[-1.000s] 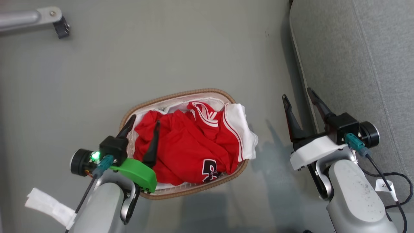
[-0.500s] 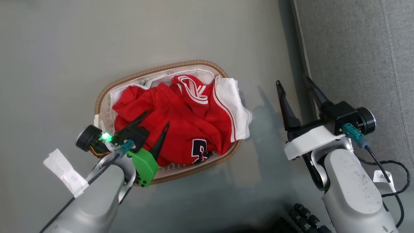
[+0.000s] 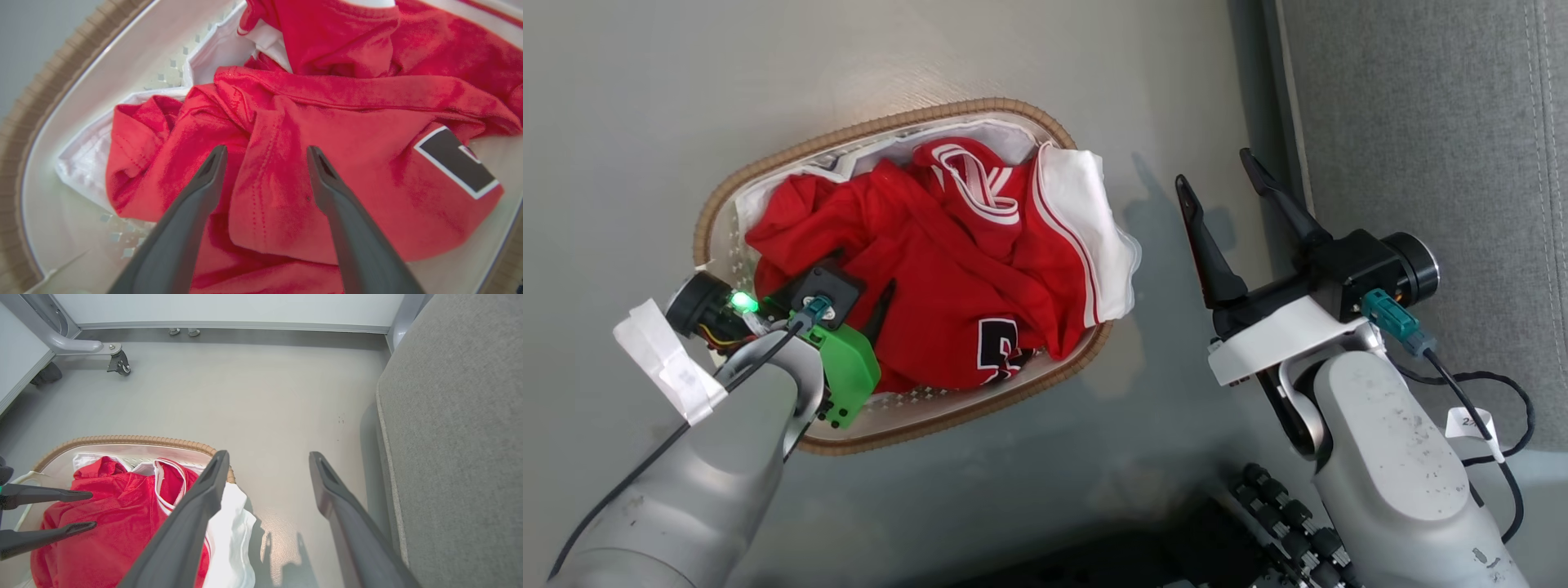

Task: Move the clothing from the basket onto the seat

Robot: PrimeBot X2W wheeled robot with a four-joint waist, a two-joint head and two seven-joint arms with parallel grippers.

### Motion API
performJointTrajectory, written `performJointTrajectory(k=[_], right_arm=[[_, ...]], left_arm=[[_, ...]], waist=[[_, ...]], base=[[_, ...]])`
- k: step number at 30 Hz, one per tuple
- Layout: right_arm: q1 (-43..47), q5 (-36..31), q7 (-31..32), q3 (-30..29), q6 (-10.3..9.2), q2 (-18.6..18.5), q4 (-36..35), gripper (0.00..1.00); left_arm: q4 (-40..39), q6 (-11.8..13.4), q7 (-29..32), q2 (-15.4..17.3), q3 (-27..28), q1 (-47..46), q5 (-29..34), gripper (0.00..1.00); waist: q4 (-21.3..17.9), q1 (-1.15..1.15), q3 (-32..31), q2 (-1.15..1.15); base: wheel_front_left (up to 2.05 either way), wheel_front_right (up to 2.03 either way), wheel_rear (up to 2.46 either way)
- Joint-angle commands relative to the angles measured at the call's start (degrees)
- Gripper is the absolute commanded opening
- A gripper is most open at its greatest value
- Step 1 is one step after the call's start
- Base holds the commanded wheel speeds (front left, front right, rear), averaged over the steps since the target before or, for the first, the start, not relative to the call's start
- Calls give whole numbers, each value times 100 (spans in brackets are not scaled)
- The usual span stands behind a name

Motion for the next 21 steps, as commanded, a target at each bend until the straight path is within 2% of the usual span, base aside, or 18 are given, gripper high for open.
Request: performJointTrajectory(k=[1,10,21], right_arm=[[-94,41,-11,42,-4,-17,-36,100],[-72,163,-11,213,-4,-16,-41,100],[1,290,-11,381,-4,-18,28,100]], left_arm=[[172,12,-5,-6,-107,-188,-92,100],[921,12,430,-176,-654,-664,-315,100],[596,12,1200,-213,-1545,-799,-1055,100]], waist=[[-111,-1,182,0],[-186,-1,297,0],[-257,-1,250,0]], base=[[0,0,0],[0,0,0],[0,0,0]])
